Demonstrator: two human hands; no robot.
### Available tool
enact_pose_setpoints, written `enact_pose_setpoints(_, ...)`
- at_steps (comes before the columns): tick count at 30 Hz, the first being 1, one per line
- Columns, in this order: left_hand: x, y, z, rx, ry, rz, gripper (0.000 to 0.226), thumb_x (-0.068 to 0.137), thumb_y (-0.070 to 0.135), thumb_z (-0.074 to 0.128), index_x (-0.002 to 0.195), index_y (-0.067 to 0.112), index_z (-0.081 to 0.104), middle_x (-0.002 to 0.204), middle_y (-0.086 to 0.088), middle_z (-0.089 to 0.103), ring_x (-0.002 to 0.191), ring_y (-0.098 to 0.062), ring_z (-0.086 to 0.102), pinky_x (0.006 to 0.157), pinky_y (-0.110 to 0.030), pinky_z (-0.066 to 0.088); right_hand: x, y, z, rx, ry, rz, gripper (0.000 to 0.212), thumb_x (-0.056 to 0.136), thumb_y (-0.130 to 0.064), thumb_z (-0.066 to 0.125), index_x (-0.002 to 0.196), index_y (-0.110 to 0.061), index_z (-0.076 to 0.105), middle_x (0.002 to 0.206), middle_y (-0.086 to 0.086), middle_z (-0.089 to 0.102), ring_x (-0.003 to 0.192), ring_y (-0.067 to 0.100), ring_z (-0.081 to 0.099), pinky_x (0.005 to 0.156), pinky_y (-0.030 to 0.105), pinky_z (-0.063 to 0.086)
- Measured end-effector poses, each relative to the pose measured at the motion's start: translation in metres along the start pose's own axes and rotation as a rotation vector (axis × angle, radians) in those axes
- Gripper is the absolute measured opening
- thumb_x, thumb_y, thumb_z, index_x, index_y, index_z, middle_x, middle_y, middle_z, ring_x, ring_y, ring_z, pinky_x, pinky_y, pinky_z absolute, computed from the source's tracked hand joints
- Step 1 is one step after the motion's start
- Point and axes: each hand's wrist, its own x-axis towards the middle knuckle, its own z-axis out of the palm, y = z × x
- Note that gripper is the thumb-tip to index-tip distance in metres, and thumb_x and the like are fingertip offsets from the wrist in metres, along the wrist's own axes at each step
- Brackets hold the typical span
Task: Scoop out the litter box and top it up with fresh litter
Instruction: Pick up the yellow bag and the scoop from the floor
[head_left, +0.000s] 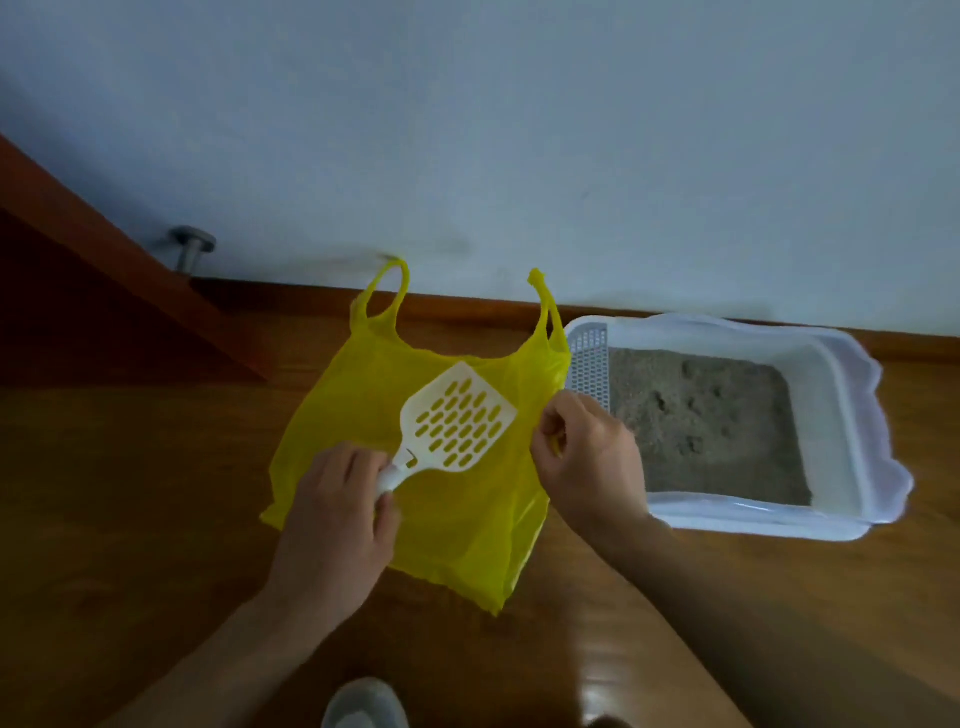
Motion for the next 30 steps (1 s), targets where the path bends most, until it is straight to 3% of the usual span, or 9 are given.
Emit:
enact_pose_setpoints(3, 0.014, -0.035, 0.048, 0.040, -0.016, 0.024, 0.036, 0.071, 0.004, 0.079, 0.099, 0.014, 0.059, 0.093, 0.002, 0.052, 0.084, -0.018, 0.052, 0.068, -0.030, 0.044, 0.019, 0.027, 0.050, -0.106, -0.069, -0.074, 0.016, 0.084, -0.018, 0.064, 0.078, -0.019, 0.049, 0.074, 0.000, 0.054, 0.058, 0.025, 0.050, 0.047, 0.033, 0.035)
enact_pose_setpoints(5, 0.022, -0.057, 0.072, 0.034, -0.019, 0.031, 0.036, 0.071, 0.006, 0.079, 0.098, 0.016, 0.058, 0.094, 0.005, 0.050, 0.085, -0.015, 0.051, 0.068, -0.030, 0.047, 0.034, 0.035, 0.073, -0.222, -0.157, -0.152, 0.008, 0.088, -0.021, 0.060, 0.088, -0.017, 0.053, 0.085, 0.003, 0.057, 0.072, 0.029, 0.057, 0.053, 0.034, 0.037)
enact_pose_setpoints(8, 0.029, -0.084, 0.100, 0.044, -0.006, -0.003, 0.033, 0.074, 0.011, 0.078, 0.099, 0.020, 0.058, 0.094, 0.009, 0.047, 0.084, -0.011, 0.048, 0.068, -0.028, 0.048, 0.050, 0.039, 0.094, -0.532, -0.337, -0.269, 0.018, 0.089, -0.020, 0.058, 0.107, -0.018, 0.054, 0.108, 0.006, 0.058, 0.104, 0.029, 0.055, 0.079, 0.039, 0.044)
enact_pose_setpoints(11, 0.023, -0.099, 0.127, 0.054, -0.040, -0.042, 0.029, 0.077, 0.014, 0.076, 0.098, 0.022, 0.058, 0.093, 0.011, 0.046, 0.083, -0.008, 0.046, 0.067, -0.024, 0.045, 0.045, 0.044, 0.100, -0.626, -0.367, -0.346, 0.023, 0.089, -0.022, 0.057, 0.112, -0.017, 0.055, 0.115, 0.008, 0.057, 0.111, 0.030, 0.051, 0.090, 0.040, 0.042)
enact_pose_setpoints(14, 0.017, -0.099, 0.130, 0.047, -0.088, -0.090, 0.025, 0.083, 0.018, 0.072, 0.101, 0.025, 0.056, 0.095, 0.013, 0.045, 0.082, -0.005, 0.047, 0.064, -0.020, 0.044, 0.029, 0.046, 0.087, -0.545, -0.359, -0.372, 0.022, 0.089, -0.028, 0.057, 0.108, -0.016, 0.057, 0.113, 0.009, 0.058, 0.106, 0.030, 0.052, 0.088, 0.041, 0.044)
enact_pose_setpoints(18, 0.019, -0.095, 0.120, 0.060, -0.071, -0.108, 0.022, 0.085, 0.016, 0.070, 0.101, 0.022, 0.056, 0.095, 0.010, 0.045, 0.084, -0.009, 0.047, 0.066, -0.027, 0.048, 0.008, 0.046, 0.068, -0.427, -0.370, -0.328, 0.020, 0.092, -0.032, 0.054, 0.107, -0.019, 0.057, 0.112, 0.004, 0.056, 0.105, 0.026, 0.052, 0.088, 0.038, 0.043)
enact_pose_setpoints(24, 0.035, -0.065, 0.108, -0.028, 0.033, -0.048, 0.022, 0.085, 0.010, 0.069, 0.105, 0.014, 0.059, 0.097, 0.005, 0.050, 0.082, -0.012, 0.049, 0.063, -0.017, 0.035, -0.009, 0.058, 0.057, -0.355, -0.334, -0.276, 0.025, 0.093, -0.036, 0.052, 0.112, -0.020, 0.057, 0.116, 0.002, 0.055, 0.108, 0.023, 0.051, 0.093, 0.038, 0.044)
enact_pose_setpoints(30, 0.053, -0.004, 0.094, -0.463, 0.030, -0.090, 0.008, 0.093, 0.019, 0.061, 0.100, 0.022, 0.062, 0.090, 0.001, 0.062, 0.070, -0.011, 0.059, 0.052, -0.018, 0.045, -0.015, 0.039, 0.037, 0.079, -0.158, -0.214, 0.020, 0.091, -0.038, 0.053, 0.099, -0.022, 0.062, 0.093, -0.005, 0.061, 0.083, 0.014, 0.058, 0.074, 0.039, 0.050)
